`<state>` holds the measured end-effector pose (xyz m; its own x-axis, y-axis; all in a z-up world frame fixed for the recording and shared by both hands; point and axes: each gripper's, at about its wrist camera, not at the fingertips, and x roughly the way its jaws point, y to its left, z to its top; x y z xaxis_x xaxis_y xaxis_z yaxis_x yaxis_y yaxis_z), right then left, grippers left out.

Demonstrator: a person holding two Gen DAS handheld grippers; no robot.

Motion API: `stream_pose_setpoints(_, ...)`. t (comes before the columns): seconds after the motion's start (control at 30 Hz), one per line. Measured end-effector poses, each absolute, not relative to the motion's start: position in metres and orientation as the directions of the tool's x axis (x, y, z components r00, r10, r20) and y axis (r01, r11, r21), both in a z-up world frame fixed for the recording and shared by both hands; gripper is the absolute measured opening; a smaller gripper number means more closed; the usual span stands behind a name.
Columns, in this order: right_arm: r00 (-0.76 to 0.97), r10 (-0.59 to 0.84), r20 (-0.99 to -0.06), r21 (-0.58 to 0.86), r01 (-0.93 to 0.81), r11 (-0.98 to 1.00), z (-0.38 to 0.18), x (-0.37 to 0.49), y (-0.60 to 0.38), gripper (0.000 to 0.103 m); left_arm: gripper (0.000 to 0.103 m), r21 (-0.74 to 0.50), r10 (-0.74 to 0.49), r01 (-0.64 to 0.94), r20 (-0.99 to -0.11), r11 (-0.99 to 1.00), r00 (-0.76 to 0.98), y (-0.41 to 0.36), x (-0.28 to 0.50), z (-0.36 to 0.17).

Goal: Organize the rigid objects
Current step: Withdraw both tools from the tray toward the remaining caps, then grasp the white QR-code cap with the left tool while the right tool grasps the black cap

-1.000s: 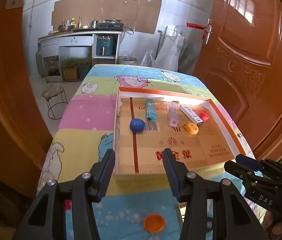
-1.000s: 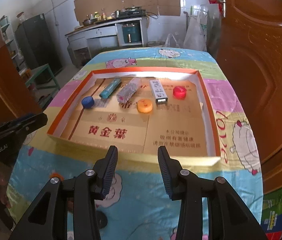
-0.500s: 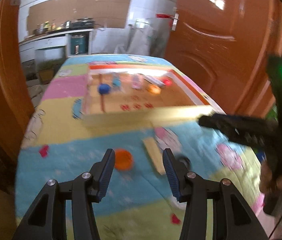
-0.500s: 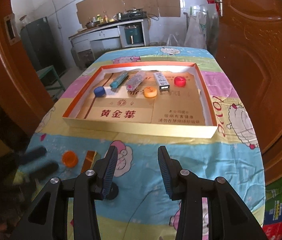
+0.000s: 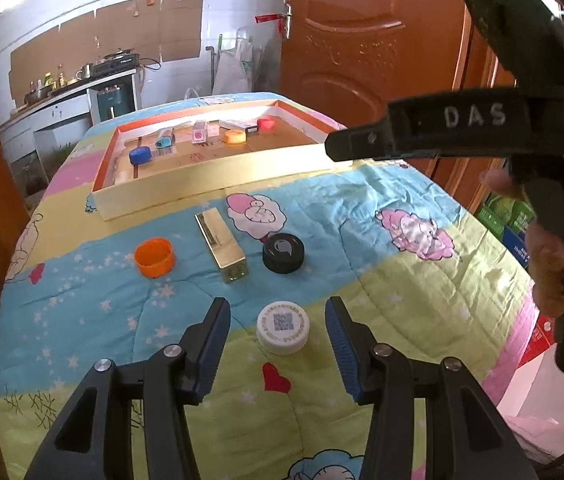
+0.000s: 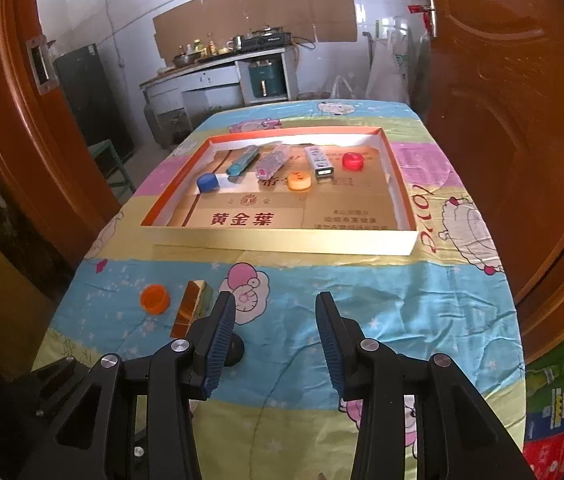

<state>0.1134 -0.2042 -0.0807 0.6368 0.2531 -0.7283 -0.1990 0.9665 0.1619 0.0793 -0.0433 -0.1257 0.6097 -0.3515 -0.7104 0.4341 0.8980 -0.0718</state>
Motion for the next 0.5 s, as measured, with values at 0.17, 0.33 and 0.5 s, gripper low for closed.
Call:
stream_pose_setpoints(0.17,0.625,0.261,-0.736,0.168,-0.206,0.964,-0.085,0.112,-0.204,0.043,0.049,-0.054,-0.331,0.437,-0.737,0.898,0.589,-0.048,0.085,-0.135)
stream_pose_setpoints(0.33,0.602,0.273,-0.750,0.175,-0.217,0.960,-0.094,0.114,-0.202,0.043,0.031,-0.049,-0.304,0.410,-0.751,0.911,0.586,-0.045,0.089,-0.140)
stream_pose_setpoints(0.5,0.575,0.287,-0.766,0.179,-0.238,0.955,-0.103,0.116,-0.197,0.043,0.030,-0.065,-0.315,0.406,-0.747,0.911,0.586,-0.040,0.091,-0.139)
